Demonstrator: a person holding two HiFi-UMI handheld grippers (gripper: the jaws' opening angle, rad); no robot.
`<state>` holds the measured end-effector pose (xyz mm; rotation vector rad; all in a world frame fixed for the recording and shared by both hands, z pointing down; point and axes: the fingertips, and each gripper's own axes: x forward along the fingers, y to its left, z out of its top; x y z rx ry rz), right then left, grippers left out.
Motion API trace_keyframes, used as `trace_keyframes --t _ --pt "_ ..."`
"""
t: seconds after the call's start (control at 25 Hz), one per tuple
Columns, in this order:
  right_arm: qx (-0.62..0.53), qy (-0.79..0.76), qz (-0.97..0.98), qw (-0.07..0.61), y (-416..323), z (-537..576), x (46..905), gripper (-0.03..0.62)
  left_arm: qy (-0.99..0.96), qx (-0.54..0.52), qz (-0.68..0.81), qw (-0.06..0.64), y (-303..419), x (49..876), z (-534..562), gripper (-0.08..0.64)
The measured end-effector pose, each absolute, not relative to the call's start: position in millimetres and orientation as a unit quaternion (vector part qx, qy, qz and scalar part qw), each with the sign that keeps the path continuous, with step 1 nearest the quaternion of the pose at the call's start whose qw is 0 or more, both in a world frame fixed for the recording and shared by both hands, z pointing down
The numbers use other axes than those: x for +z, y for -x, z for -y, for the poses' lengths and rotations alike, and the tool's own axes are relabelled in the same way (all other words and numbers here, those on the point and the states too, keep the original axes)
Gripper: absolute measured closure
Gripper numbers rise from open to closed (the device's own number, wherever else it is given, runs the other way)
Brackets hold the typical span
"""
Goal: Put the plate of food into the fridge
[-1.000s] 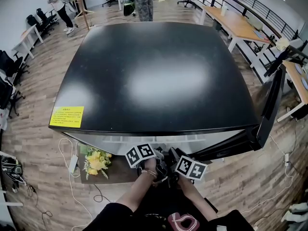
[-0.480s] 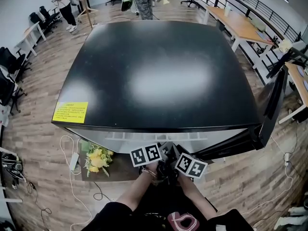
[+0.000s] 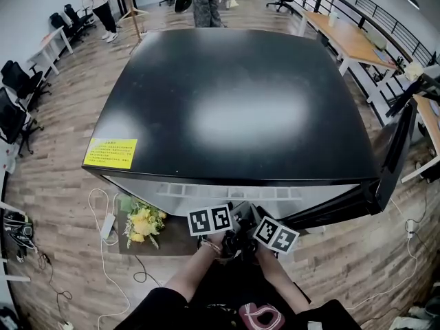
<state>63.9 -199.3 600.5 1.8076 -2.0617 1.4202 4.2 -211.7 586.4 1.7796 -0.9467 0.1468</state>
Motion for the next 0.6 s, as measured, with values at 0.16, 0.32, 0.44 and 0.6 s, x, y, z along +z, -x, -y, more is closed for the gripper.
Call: trace_keyframes --t 0.16,0.32,0.44,0.6 --pt "0.457 -0.590 0.665 0.039 -66.0 202.0 598.4 0.387 -0.738 0.053 0.412 0.531 1.8 586.4 211.4 0.299" --pt "0.452 -0.588 0.670 0.040 -65.6 196.6 597.2 0.358 -0.739 0.047 0.417 0.527 4.1 584.2 209.0 0.299" --pt "0.440 -0.583 0.681 0.051 -62.3 189.9 594.1 0.335 -0.749 0.037 0.414 0.516 5.8 575.3 204.3 0.299" --pt "0.422 -0.572 0.699 0.075 -58.6 177.0 586.5 0.287 -0.785 0.021 0.398 0.474 10.9 552.2 190.0 0.299"
